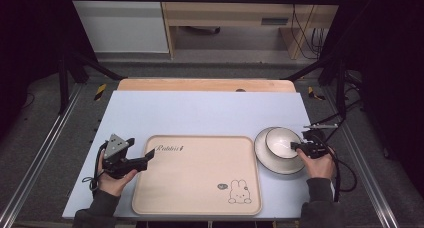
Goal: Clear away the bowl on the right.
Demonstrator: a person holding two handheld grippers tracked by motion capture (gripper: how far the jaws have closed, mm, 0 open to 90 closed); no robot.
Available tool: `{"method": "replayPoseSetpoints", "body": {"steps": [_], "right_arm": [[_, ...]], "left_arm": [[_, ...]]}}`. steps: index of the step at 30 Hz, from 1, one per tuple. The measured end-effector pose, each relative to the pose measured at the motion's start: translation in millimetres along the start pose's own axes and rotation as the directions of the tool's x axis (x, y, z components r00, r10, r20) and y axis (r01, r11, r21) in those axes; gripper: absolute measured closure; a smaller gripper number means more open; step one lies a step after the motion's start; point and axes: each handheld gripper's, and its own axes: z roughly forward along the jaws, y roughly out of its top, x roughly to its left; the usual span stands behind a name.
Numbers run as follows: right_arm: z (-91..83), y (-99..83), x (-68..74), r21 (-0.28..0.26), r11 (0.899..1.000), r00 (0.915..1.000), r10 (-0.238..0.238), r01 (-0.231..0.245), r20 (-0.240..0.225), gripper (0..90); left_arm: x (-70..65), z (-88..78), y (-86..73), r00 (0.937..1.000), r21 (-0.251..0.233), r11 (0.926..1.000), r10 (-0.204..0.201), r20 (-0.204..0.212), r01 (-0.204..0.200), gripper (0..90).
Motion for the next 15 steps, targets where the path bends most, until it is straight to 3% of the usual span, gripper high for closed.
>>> {"method": "replayPoseSetpoints", "body": {"steps": [15], "right_arm": [[0.0,1.6,-2.3,0.009,0.998,0.9981,0.060,-0.060,-0.016,80.1]], "left_arm": [[-0.2,0.4,-0.1,1.0000,0.005,1.0000,0.003,-0.001,-0.003,16.2]]}}
